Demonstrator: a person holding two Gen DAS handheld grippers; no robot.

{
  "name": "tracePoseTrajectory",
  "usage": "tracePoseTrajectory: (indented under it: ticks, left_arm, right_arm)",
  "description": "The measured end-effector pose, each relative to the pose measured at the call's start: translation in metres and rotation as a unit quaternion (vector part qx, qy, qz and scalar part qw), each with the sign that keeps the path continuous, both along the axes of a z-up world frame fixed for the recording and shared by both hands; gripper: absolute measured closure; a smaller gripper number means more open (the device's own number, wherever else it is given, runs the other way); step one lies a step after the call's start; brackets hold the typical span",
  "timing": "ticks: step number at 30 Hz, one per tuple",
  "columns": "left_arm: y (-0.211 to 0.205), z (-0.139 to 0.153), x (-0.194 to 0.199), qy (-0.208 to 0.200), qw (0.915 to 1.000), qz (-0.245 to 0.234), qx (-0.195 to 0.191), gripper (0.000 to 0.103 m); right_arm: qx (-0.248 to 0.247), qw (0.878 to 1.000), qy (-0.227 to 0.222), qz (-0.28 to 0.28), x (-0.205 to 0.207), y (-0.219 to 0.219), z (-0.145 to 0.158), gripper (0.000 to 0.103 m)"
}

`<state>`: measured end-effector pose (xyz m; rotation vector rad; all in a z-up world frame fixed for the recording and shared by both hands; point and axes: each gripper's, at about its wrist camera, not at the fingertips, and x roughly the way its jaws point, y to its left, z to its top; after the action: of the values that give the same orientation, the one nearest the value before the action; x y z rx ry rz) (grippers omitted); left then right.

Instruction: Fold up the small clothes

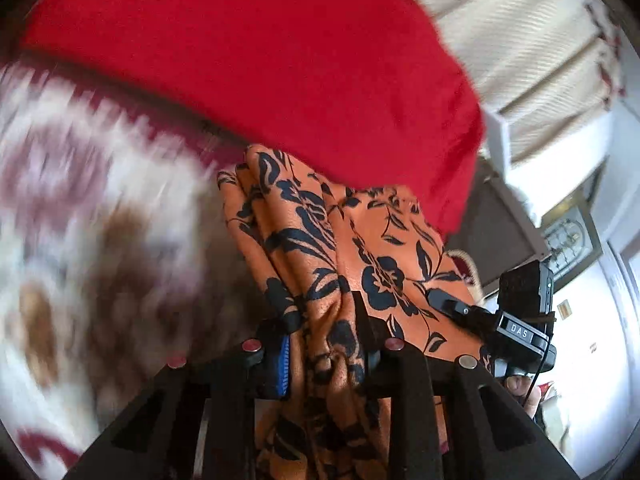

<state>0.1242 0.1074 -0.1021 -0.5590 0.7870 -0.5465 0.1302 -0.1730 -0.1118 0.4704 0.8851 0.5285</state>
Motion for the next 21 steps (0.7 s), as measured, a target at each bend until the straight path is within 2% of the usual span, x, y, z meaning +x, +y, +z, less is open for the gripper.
tracePoseTrajectory:
  ticks: [3,6,7,8,9,10,12,14,16,18,20,21]
  left_arm:
    - [-0.020,0.021,0.024,-0.022,0.9996,-0.014,0.009,0.077]
    - [-0.043,0.008,0.047,-0.011,0.9992,-0.021,0.031,0.074]
    - [-0.049,-0.005,0.057,0.005,0.9988,-0.019,0.044,0.068]
    - [-0.057,-0.028,0.070,0.038,0.9961,-0.012,0.079,0.062]
    - [-0.059,-0.042,0.077,0.060,0.9924,-0.006,0.107,0.058]
    - [-0.058,-0.055,0.079,0.075,0.9901,-0.004,0.119,0.044]
    - [-0.043,-0.053,0.064,0.060,0.9940,0.019,0.089,0.040]
    - [-0.030,-0.038,0.041,0.045,0.9949,0.037,0.083,0.040]
    - [-0.022,-0.021,0.010,0.008,0.9965,0.041,0.072,0.038]
    - [-0.018,-0.016,-0.004,-0.006,0.9955,0.042,0.085,0.036]
    - [-0.026,-0.029,-0.012,-0.001,0.9938,0.026,0.108,0.036]
    - [-0.029,-0.038,-0.007,0.015,0.9911,0.028,0.129,0.036]
  right_arm:
    - [0.015,0.999,-0.039,-0.018,0.007,-0.016,0.033,0.062]
    - [0.039,0.998,-0.038,-0.043,0.023,-0.041,0.035,0.059]
    - [0.039,0.997,-0.032,-0.051,0.030,-0.047,0.025,0.056]
    - [0.036,0.997,-0.023,-0.058,0.036,-0.056,0.016,0.049]
    - [0.030,0.996,0.005,-0.087,0.043,-0.065,-0.004,0.041]
    - [0.020,0.993,0.026,-0.112,0.046,-0.070,-0.018,0.041]
    - [-0.003,0.989,0.053,-0.141,0.038,-0.077,-0.043,0.041]
    - [0.008,0.990,0.034,-0.136,0.021,-0.075,-0.039,0.041]
    - [-0.019,0.990,-0.011,-0.138,-0.003,-0.065,-0.017,0.041]
    - [-0.013,0.991,-0.045,-0.124,-0.022,-0.057,0.001,0.038]
    - [-0.002,0.992,-0.070,-0.106,-0.036,-0.043,0.015,0.031]
    - [0.007,0.993,-0.074,-0.096,-0.039,-0.039,0.018,0.026]
